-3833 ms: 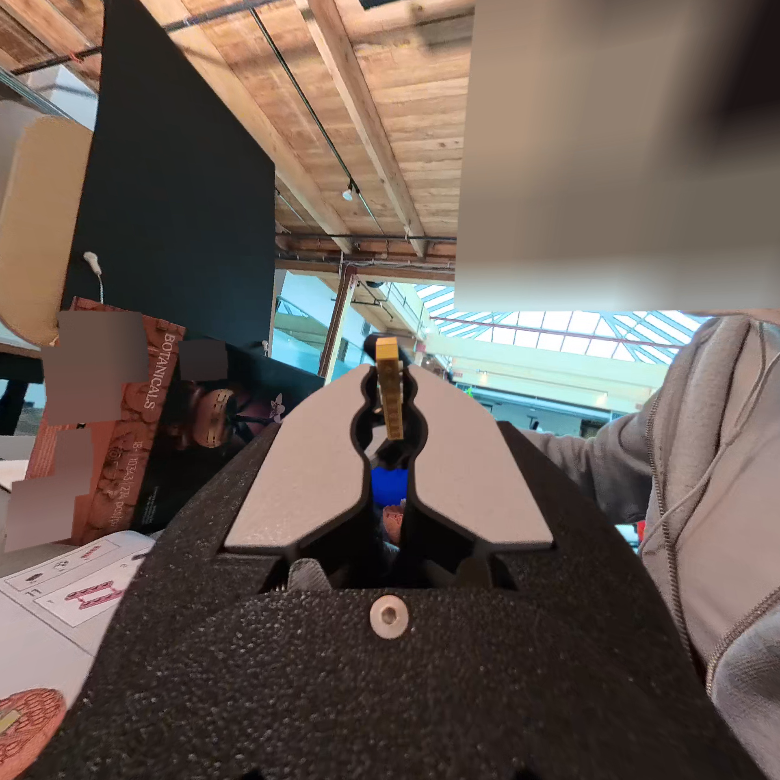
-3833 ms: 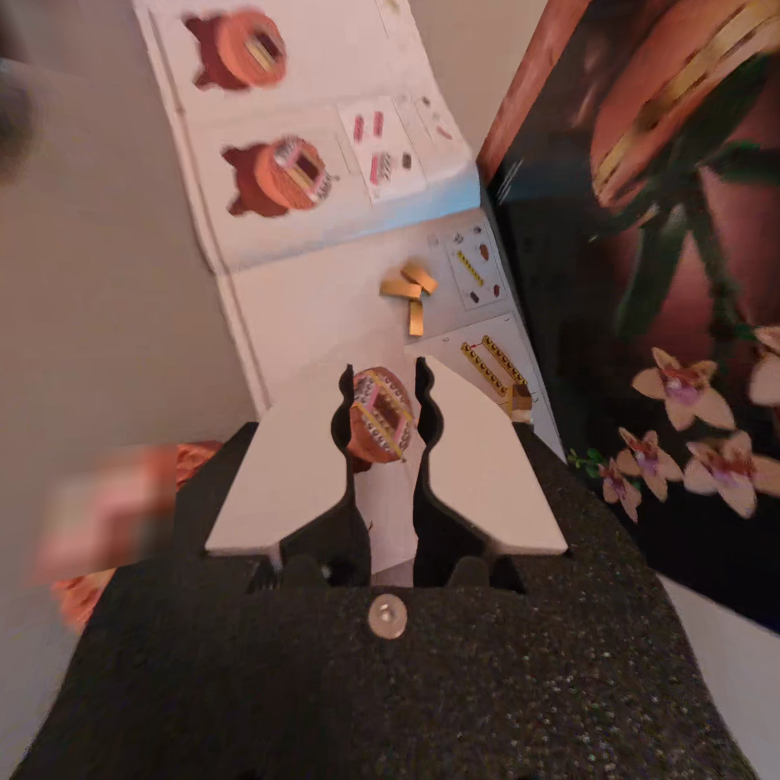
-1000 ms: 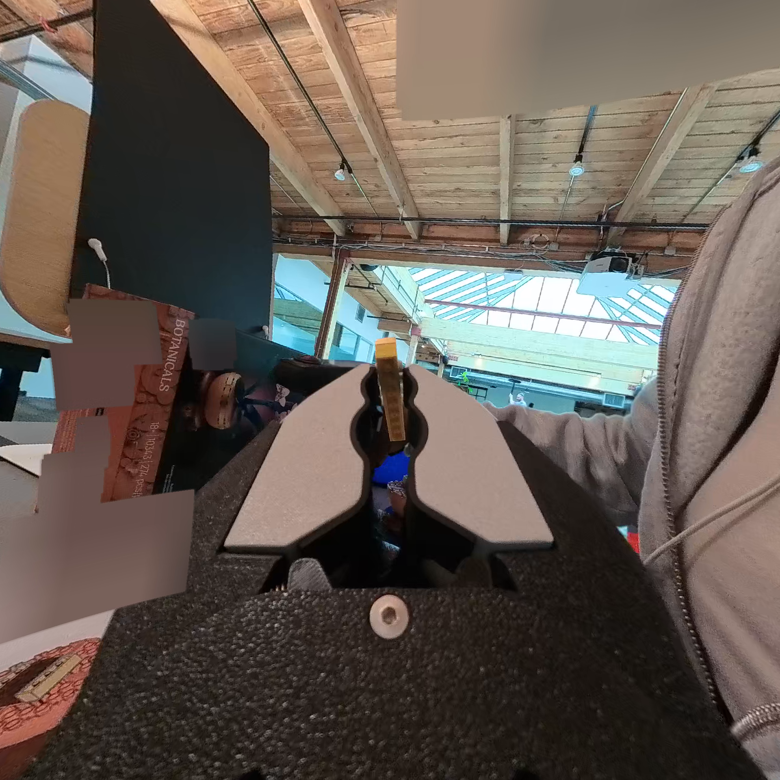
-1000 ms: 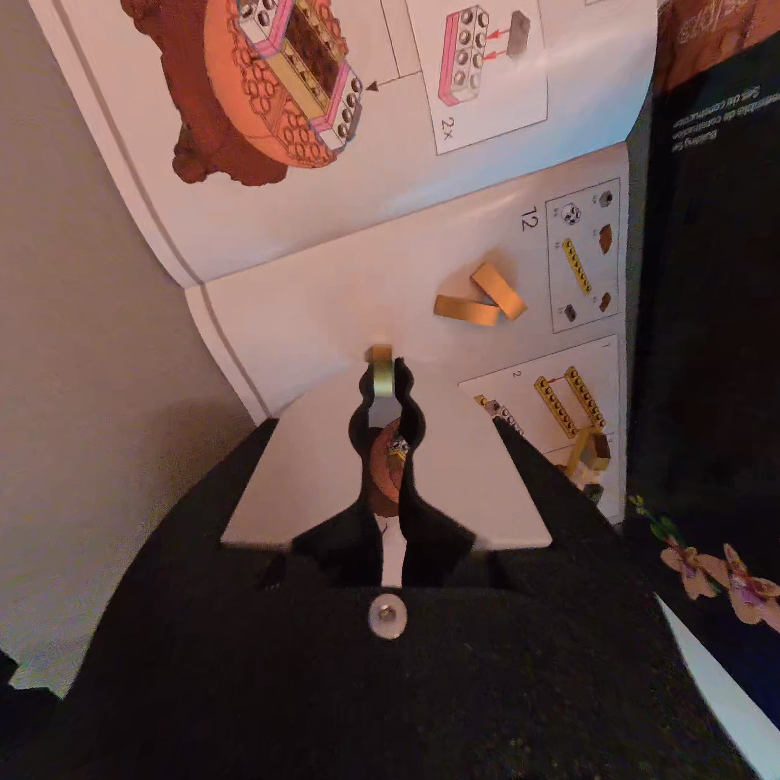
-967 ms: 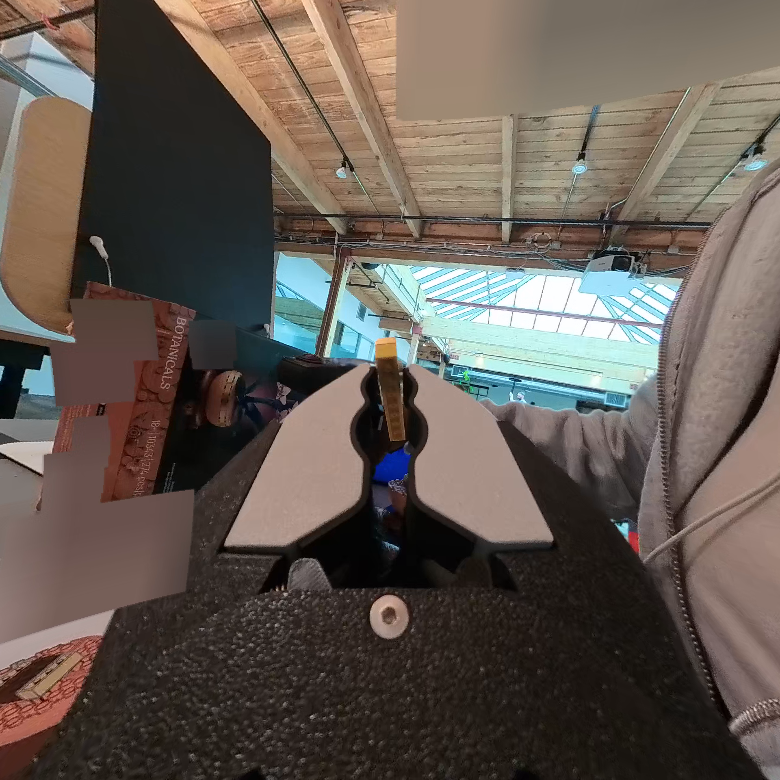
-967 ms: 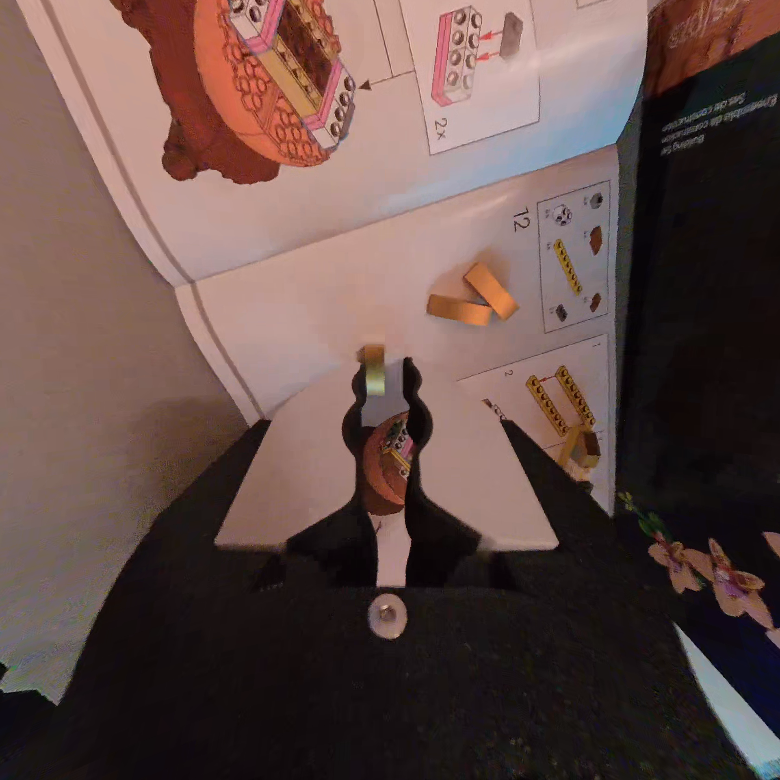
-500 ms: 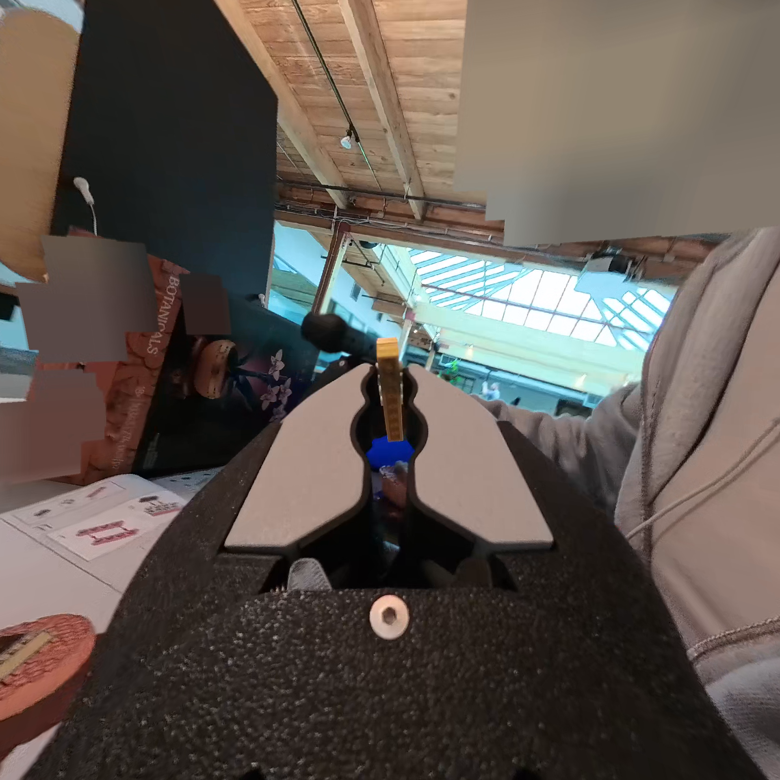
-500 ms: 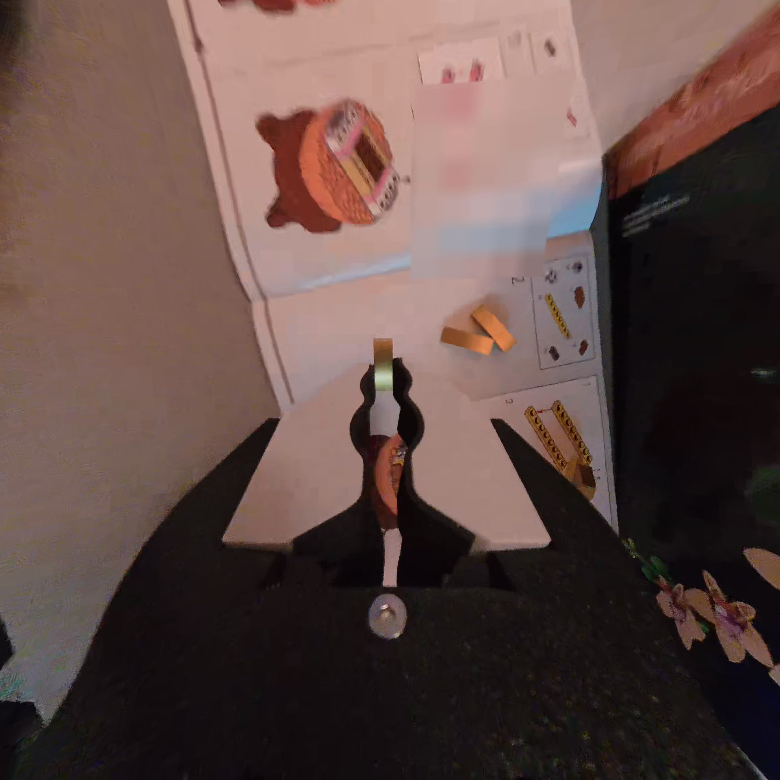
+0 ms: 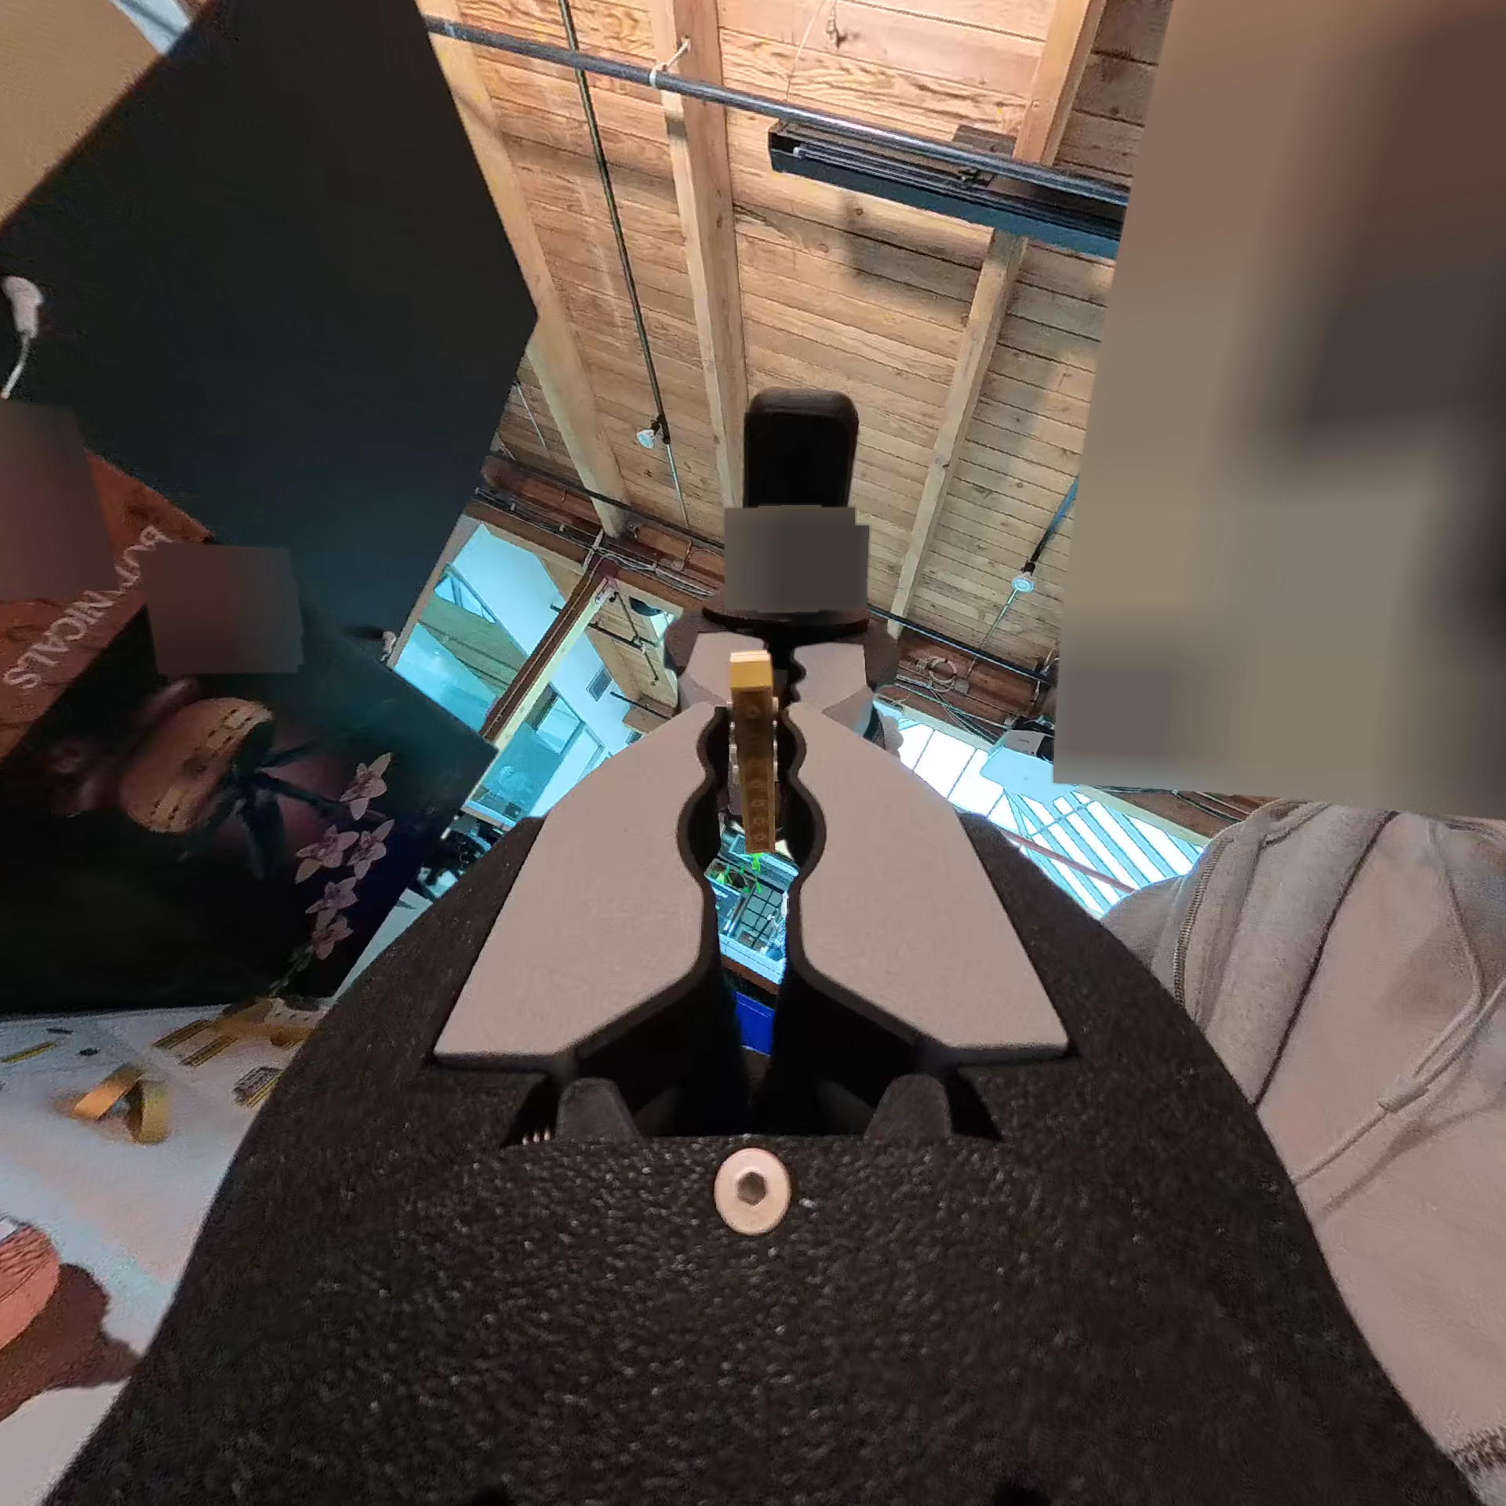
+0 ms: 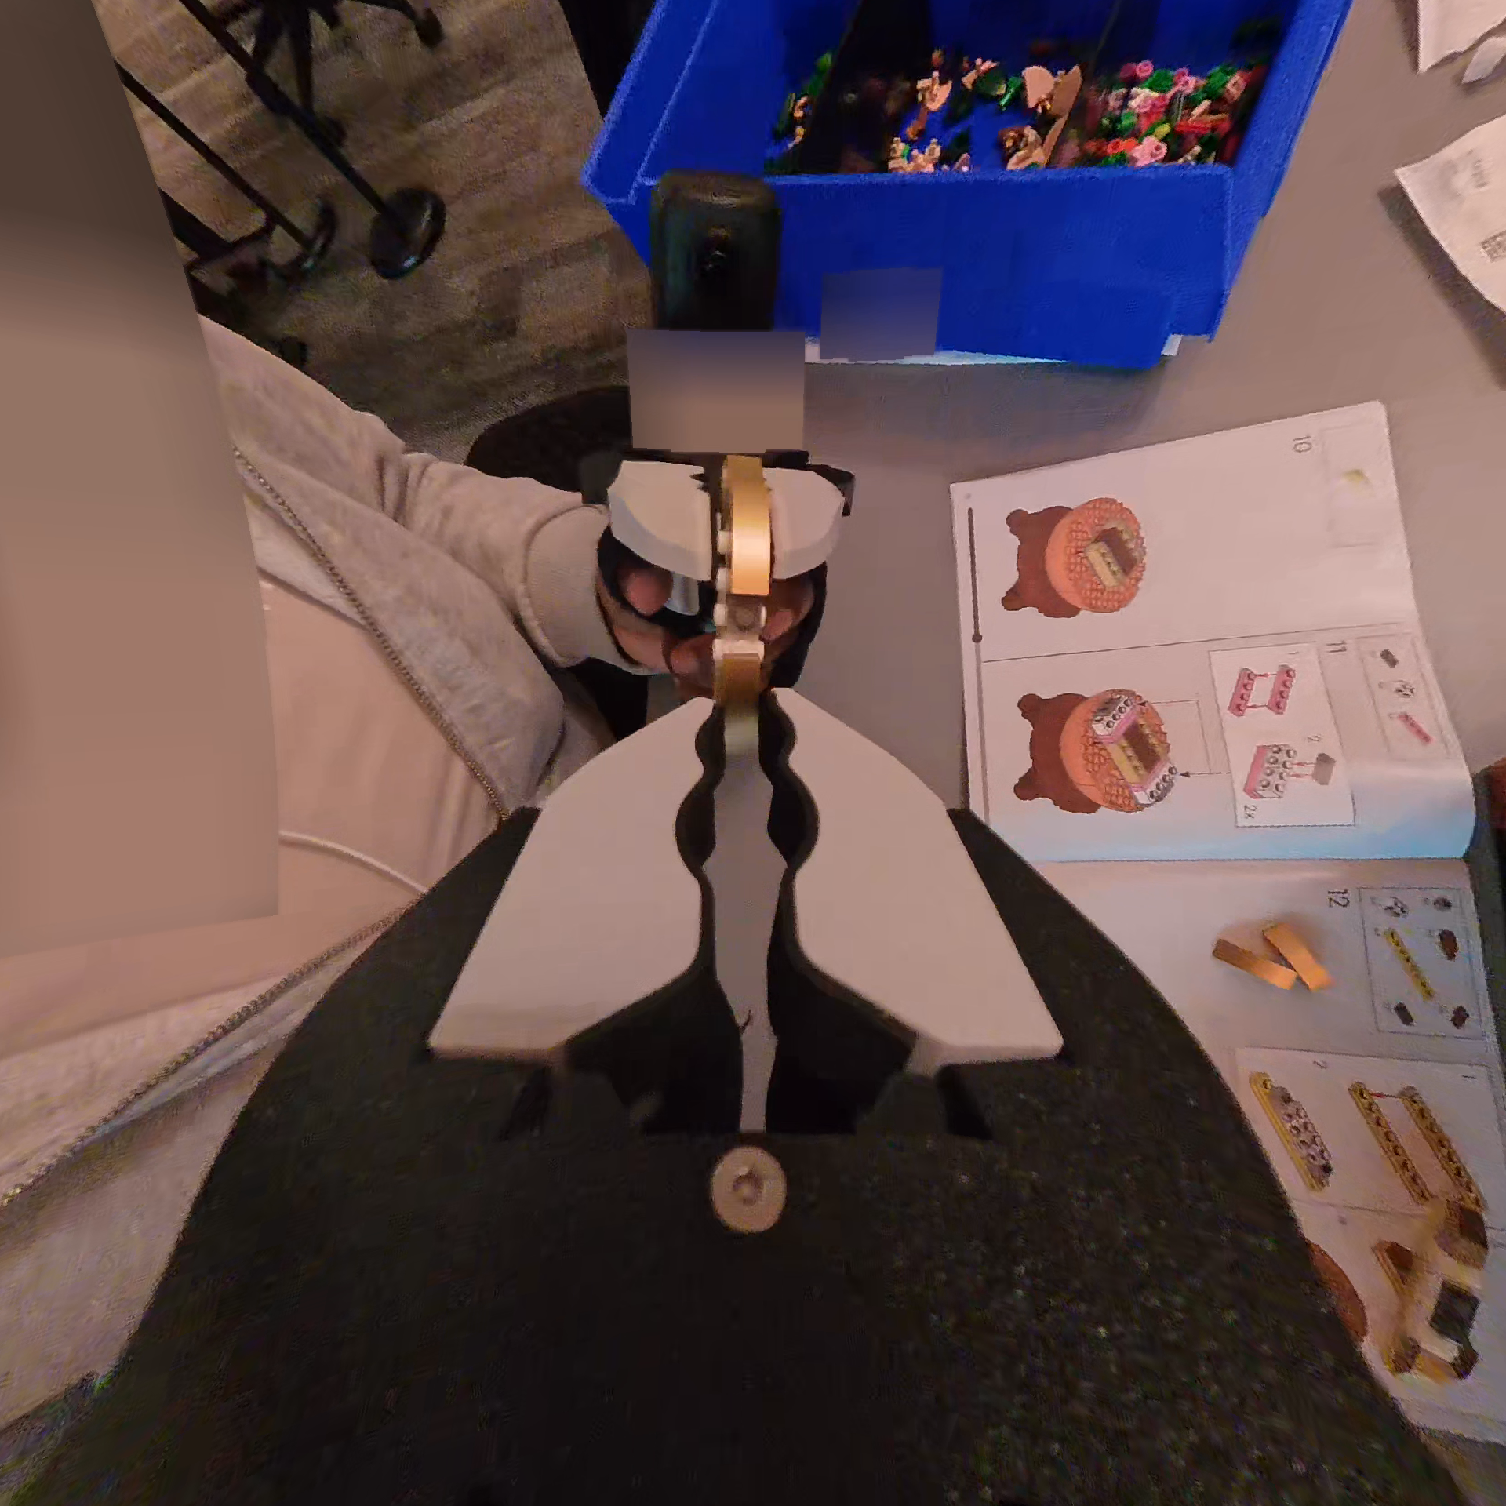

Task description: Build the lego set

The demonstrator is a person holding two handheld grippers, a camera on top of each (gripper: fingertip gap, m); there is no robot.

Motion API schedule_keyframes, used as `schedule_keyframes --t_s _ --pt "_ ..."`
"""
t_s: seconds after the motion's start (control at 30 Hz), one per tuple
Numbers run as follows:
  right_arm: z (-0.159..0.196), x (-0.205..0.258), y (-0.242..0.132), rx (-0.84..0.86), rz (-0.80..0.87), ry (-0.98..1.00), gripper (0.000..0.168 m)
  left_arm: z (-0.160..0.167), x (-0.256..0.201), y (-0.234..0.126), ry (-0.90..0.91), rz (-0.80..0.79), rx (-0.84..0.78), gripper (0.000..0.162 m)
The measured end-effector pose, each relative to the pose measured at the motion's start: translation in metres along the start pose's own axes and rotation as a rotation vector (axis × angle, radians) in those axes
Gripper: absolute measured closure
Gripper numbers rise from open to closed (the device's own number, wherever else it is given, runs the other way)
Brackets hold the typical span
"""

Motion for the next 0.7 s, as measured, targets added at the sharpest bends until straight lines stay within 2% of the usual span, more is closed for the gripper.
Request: schedule_keyframes --t_s 0.13,0.23,0.7 --pt "-0.008 0.009 -0.005 -0.019 -0.008 -0.019 0.161 0.002 -0.008 0.005 0.017 0.018 0.004 0.152" --pt "-0.009 0.009 -0.006 0.008 0.039 -0.042 0.161 0.001 -0.012 0.007 0.007 0.041 -0.012 0.152" --pt "-0.023 0.016 -0.013 0.101 0.070 -0.036 0.161 -0.005 -0.018 0.014 0.022 0.117 -0.043 0.152"
Point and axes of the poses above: each gripper's, where its closed fingertips meet, y out along the fingers, z out of its underside, x = y × z across the jaws, the point moved 3 cm from there along -y, back along the fingers, and after that the axes turned 4 degrees about -y, right-handed, at the moved point
